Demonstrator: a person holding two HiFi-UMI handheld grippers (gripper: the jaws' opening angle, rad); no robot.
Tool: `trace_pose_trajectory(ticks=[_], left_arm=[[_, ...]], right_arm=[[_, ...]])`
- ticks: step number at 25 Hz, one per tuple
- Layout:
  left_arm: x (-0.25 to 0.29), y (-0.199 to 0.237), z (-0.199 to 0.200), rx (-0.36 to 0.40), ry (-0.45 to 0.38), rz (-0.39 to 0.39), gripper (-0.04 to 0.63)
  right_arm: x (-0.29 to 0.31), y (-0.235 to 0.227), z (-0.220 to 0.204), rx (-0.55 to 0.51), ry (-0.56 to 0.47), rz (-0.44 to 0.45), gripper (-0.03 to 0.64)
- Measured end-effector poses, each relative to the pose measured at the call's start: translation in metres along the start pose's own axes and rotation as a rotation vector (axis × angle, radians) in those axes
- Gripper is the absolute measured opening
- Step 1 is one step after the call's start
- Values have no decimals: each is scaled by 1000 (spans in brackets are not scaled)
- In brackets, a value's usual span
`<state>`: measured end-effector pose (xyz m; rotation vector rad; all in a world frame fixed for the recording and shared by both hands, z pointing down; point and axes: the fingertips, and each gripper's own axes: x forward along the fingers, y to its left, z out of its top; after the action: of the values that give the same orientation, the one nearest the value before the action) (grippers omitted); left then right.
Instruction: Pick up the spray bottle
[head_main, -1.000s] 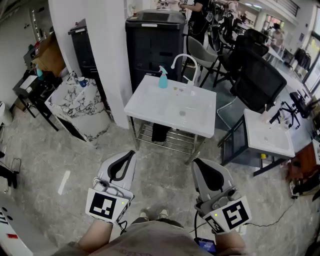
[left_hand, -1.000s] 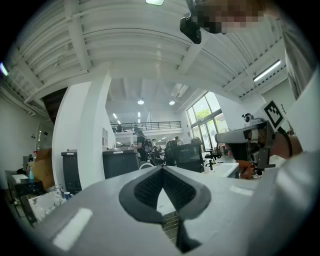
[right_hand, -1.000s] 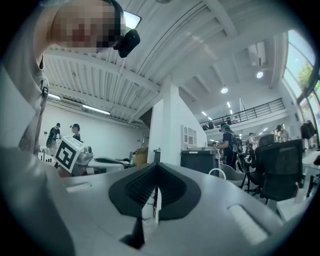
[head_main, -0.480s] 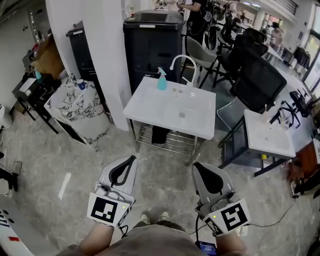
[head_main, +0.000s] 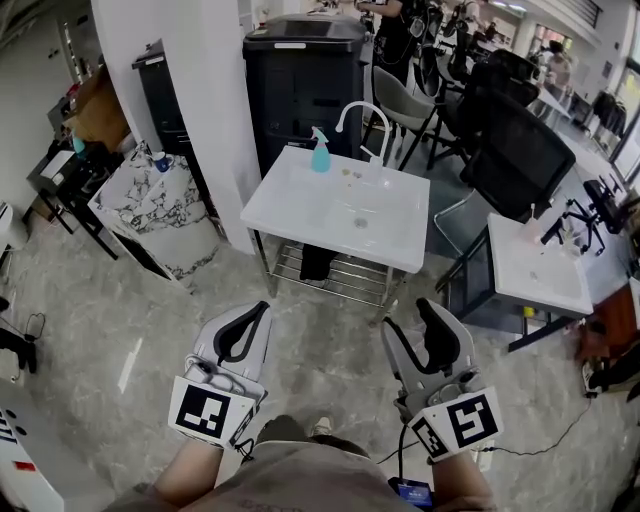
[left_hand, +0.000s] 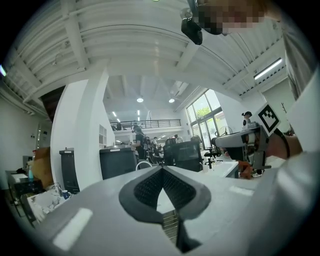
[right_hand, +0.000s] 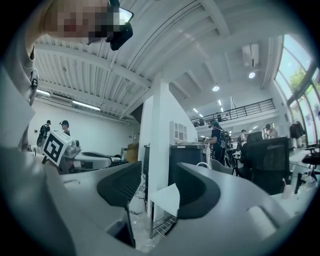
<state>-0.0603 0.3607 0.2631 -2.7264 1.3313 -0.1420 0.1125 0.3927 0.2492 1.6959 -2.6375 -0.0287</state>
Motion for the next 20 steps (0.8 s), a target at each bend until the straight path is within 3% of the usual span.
trace_pose_trajectory(ticks=[10, 20], left_arm=[[9, -1, -4, 35, 28, 26, 0], [48, 36, -19, 35, 45, 13, 0]], right_arm=[[4, -11, -5, 13, 1, 22, 238], [60, -16, -18, 6, 26, 45, 264]])
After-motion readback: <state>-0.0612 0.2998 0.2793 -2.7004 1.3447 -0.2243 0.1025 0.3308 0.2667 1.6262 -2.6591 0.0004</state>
